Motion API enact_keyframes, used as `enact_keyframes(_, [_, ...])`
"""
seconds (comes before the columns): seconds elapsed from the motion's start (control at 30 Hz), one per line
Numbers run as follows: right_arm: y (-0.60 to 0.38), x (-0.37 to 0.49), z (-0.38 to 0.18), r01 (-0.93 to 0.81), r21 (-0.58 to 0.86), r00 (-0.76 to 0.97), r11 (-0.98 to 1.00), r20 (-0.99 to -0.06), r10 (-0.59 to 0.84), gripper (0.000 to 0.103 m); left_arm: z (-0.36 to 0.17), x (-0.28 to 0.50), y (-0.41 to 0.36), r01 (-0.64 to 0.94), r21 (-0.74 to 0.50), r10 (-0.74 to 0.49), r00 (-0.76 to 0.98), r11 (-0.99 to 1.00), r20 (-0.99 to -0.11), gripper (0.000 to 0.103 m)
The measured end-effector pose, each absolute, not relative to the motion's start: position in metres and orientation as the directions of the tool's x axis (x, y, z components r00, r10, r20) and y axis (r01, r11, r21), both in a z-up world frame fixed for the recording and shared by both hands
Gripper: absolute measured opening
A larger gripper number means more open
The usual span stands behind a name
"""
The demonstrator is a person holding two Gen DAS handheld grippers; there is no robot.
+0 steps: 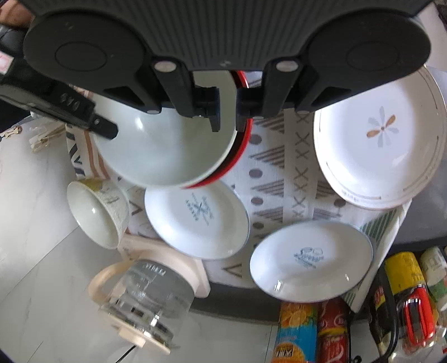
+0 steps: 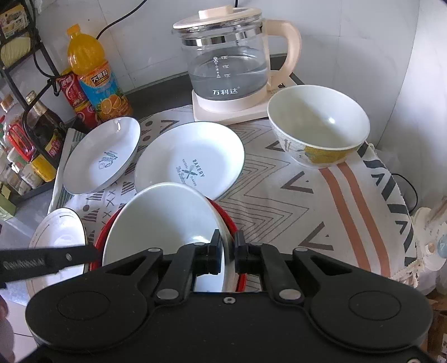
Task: Organize plates and bowls
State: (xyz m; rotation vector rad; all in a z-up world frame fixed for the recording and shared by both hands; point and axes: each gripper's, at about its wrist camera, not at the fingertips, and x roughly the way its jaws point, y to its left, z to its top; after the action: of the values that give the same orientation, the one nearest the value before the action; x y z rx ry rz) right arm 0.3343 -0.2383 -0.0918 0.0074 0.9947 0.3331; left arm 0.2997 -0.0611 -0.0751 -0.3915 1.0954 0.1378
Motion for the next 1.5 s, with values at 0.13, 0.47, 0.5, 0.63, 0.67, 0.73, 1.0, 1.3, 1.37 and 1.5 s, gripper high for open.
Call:
enact_keyframes(0.13, [-0.235,0.336,-0.093,-0.282,0.149,0.487,0.948,-0.829,0.276,0.008,-0.069,0.301,-0.057,-0.312,-0.237,-0.069,0.467,0.92,-0.882,0.008])
enact_keyframes(0.47, [-0.249,0.335,-0.08,-0.272,0.177,0.497,0.946,-0.816,0.296,0.027,-0.066,0.303,-0.056,-0.327,-0.218,-0.048,0.459,0.919,-0.887,0.034])
enact_keyframes(0.5, [-0.252,0.335,-0.08,-0.262,0.188,0.497,0.946,-0.814,0.3,0.031,-0.065,0.304,-0.057,-0.325,-0.218,-0.047,0.462,0.92,-0.886,0.037])
enact_keyframes(0.63, [-0.264,0.335,-0.076,-0.233,0.204,0.516,0.951,-0.803,0.298,0.052,-0.063,0.31,-0.063,-0.304,-0.211,-0.045,0.473,0.929,-0.88,0.054])
enact_keyframes(0.67, [-0.266,0.336,-0.075,-0.231,0.203,0.522,0.952,-0.8,0.297,0.056,-0.062,0.312,-0.065,-0.296,-0.21,-0.048,0.473,0.932,-0.88,0.058])
enact_keyframes(0.73, [-0.27,0.337,-0.074,-0.222,0.206,0.527,0.953,-0.797,0.295,0.063,-0.063,0.317,-0.069,-0.285,-0.205,-0.049,0.473,0.936,-0.88,0.063])
enact_keyframes(1.0, [-0.294,0.346,-0.073,-0.14,0.225,0.563,0.964,-0.783,0.264,0.085,-0.065,0.338,-0.085,-0.246,-0.214,-0.077,0.47,0.945,-0.879,0.073])
enact_keyframes(1.3, [-0.323,0.368,-0.072,-0.024,0.215,0.605,0.976,-0.774,0.185,0.085,-0.061,0.374,-0.107,-0.166,-0.228,-0.119,0.495,0.959,-0.86,0.073])
enact_keyframes(1.37, [-0.33,0.374,-0.073,0.0,0.216,0.609,0.976,-0.774,0.172,0.085,-0.061,0.383,-0.112,-0.152,-0.234,-0.13,0.498,0.96,-0.857,0.073])
enact_keyframes(1.5, [-0.34,0.383,-0.073,0.038,0.217,0.628,0.975,-0.764,0.146,0.085,-0.063,0.401,-0.122,-0.11,-0.239,-0.153,0.504,0.965,-0.85,0.073])
